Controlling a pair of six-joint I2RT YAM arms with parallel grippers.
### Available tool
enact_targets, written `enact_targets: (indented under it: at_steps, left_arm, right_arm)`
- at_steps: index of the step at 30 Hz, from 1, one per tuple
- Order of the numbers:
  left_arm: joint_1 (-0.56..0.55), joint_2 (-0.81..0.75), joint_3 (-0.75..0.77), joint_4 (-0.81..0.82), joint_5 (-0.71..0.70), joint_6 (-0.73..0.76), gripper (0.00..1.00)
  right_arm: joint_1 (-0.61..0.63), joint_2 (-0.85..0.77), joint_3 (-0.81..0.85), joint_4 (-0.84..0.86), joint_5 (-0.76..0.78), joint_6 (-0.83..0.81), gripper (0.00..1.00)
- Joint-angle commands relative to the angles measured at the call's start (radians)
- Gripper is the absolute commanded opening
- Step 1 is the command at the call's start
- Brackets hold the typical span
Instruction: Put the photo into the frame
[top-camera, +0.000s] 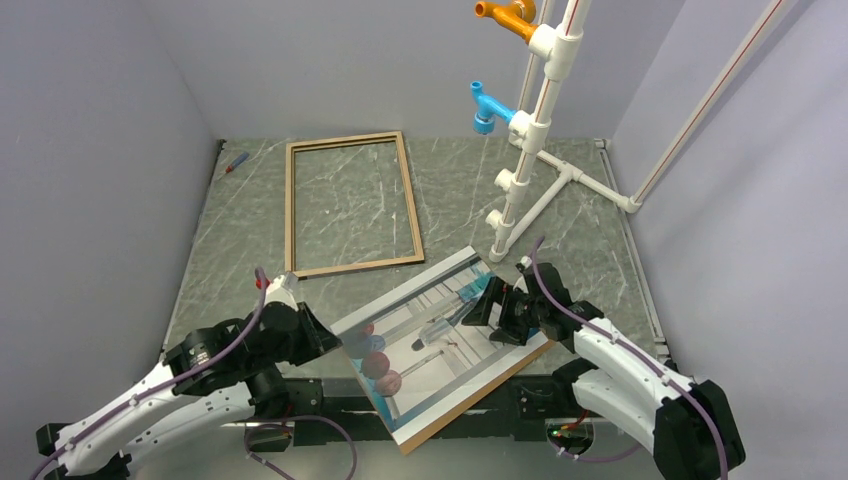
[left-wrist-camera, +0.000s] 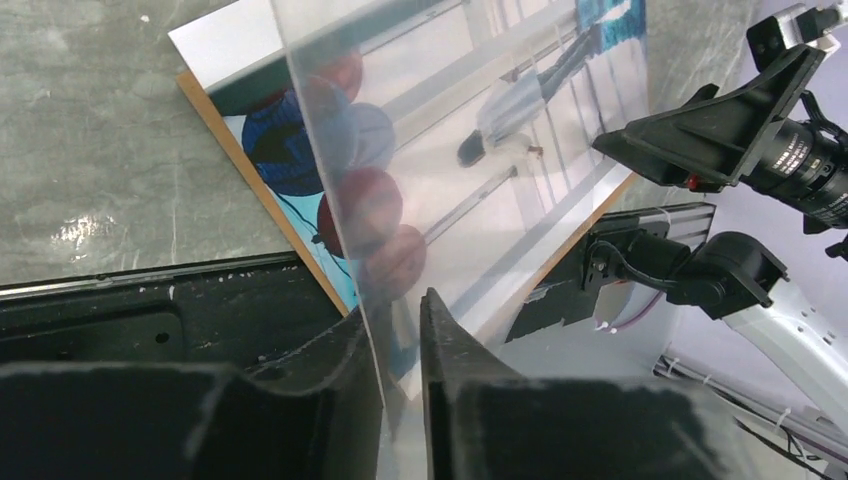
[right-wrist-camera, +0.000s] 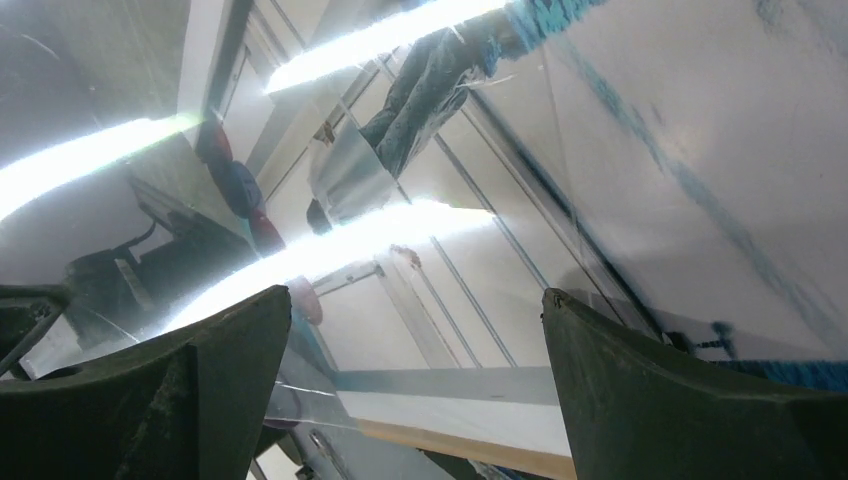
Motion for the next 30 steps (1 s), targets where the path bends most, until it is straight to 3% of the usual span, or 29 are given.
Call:
enact_targets:
  at_steps: [1,3,5,11,17,24,30]
  left_arm:
    - [-0.001,-0.021,0.054,0.013,-0.011,-0.004,0.14]
    - [-0.001,-0.035,0.056,0.022,-0.017,0.001,0.04]
    - [-0.001,-0.033,0.061,0.025,-0.017,0.009,0.00]
    - [-0.001,0.007,0.135,0.013,-0.056,0.028,0.00]
    - [-0.001,0.008,0.255,-0.015,-0.218,0.035,0.00]
    - [-0.001,0.004,0.295,0.109,-0.346,0.027,0.00]
    - [-0.001,0.032,0.332,0.100,-0.472,-0.021,0.00]
  right_arm:
    - [0.006,-0.055,0.074,-0.082,-0.008,-0.002,0.98]
    - [0.006,-0.078,0.101,-0.116,0.003,-0.008,0.98]
    - [0.005,-0.096,0.126,-0.146,0.017,-0.014,0.99]
    - [0.006,-0.133,0.189,-0.194,0.023,-0.012,0.99]
    - [0.006,-0.179,0.232,-0.207,0.014,0.024,0.99]
    - [0.035,-0.293,0.135,0.041,-0.053,0.218,1.00]
    - [0.097,-0.299,0.105,0.103,-0.029,0.276,1.00]
